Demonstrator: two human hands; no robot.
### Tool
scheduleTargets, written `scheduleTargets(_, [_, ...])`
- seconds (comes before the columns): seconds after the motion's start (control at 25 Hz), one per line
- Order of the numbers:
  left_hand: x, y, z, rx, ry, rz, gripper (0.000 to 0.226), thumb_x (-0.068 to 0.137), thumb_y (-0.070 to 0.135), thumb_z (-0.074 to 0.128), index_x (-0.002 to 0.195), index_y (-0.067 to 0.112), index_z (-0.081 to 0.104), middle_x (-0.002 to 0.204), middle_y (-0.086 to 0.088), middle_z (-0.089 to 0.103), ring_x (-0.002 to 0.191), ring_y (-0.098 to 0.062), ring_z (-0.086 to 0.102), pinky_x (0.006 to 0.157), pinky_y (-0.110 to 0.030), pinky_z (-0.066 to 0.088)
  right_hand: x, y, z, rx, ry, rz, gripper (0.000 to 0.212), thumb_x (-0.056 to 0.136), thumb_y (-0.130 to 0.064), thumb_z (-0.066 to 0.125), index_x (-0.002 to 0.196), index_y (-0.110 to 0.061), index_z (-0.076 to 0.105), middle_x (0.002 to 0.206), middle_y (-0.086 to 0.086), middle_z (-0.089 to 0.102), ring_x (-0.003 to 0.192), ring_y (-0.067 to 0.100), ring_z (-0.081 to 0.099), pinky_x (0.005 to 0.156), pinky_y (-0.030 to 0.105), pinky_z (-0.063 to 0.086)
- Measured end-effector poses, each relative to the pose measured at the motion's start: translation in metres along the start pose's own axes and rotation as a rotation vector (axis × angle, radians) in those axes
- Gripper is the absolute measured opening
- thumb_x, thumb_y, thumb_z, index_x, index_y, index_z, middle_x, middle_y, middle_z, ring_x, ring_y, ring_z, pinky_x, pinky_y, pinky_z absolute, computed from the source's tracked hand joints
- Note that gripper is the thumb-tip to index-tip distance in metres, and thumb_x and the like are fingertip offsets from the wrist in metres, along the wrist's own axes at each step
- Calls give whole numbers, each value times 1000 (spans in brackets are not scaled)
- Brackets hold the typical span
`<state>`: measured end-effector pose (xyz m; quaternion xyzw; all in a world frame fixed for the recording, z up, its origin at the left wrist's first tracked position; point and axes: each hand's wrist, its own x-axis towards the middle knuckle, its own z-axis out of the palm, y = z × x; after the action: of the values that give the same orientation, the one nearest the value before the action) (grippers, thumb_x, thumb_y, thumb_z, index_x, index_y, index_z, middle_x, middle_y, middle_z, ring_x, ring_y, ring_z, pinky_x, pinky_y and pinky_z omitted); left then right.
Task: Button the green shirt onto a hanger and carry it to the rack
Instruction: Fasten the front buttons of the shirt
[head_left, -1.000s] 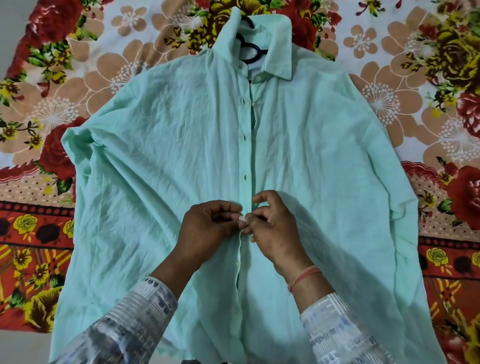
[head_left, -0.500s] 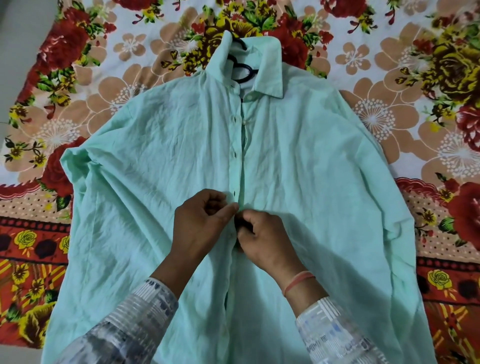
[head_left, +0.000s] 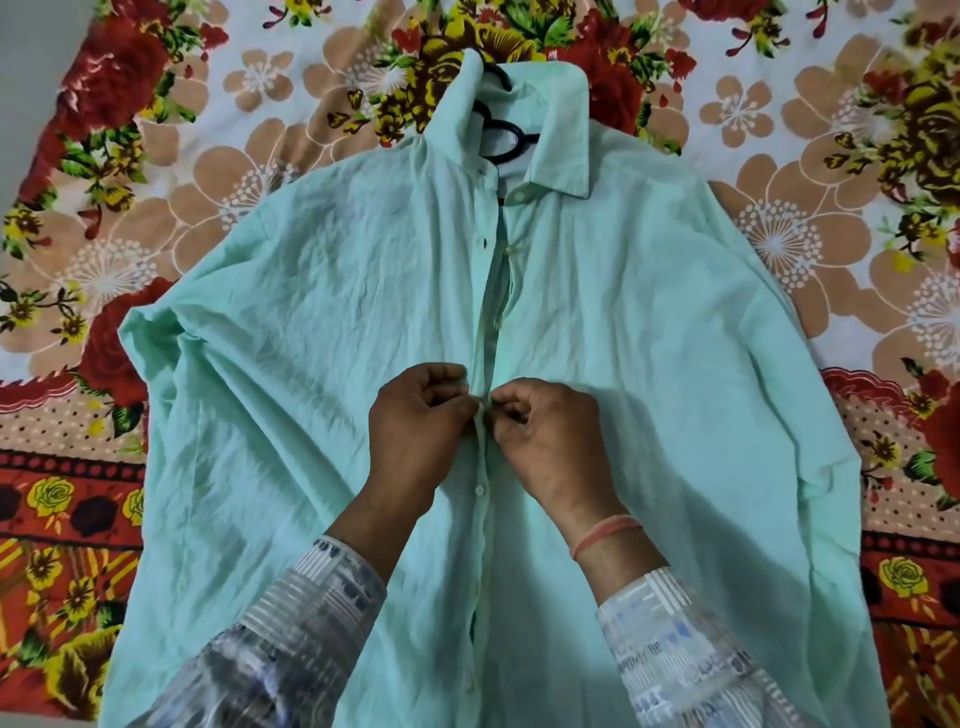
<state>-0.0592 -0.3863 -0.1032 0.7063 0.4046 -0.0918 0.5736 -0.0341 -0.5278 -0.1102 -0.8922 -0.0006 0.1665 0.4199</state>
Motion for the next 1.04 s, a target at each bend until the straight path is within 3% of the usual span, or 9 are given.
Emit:
scheduleTargets(0.2, [9, -2, -8, -69, -110, -33, 28, 87, 2, 81, 104, 24, 79, 95, -6, 82, 94, -24, 81, 94, -47, 66, 6, -11, 4, -73, 7, 0, 8, 87, -18, 75, 90, -18, 83, 80, -1, 81, 77, 14, 77, 76, 37, 64])
scheduleTargets(0.44, [13, -3, -16, -143, -202, -69, 28, 90, -3, 78, 107, 19, 78, 103, -18, 80, 102, -36, 79, 97, -51, 64, 9, -16, 1, 37, -29, 180, 9, 87, -16, 75, 88, -20, 83, 79, -8, 79, 76, 4, 74, 78, 25, 62])
scheduleTargets(0.68, [19, -4, -20, -92, -178, -32, 28, 86, 0, 81, 101, 23, 80, 89, -6, 81, 93, -29, 81, 93, -51, 66, 11, -19, 6, -157, -39, 66, 9, 84, -18, 72, 81, -18, 80, 72, 0, 77, 72, 19, 73, 74, 37, 62])
scheduleTargets(0.88, [21, -4, -20, -130, -225, -40, 27, 87, 0, 80, 104, 22, 80, 93, -8, 81, 97, -32, 81, 97, -53, 64, 10, -18, 0, 222, -52, 292, 15, 85, -13, 73, 77, -23, 79, 68, 0, 77, 67, 18, 77, 74, 46, 67])
scheduleTargets(1.04, [19, -4, -20, -203, -289, -43, 24, 95, -7, 70, 109, 11, 78, 94, -10, 82, 92, -29, 82, 91, -41, 66, 11, -22, -3, 274, -75, 327, 20, 86, -6, 72, 75, -21, 80, 67, 7, 77, 64, 25, 78, 69, 44, 68])
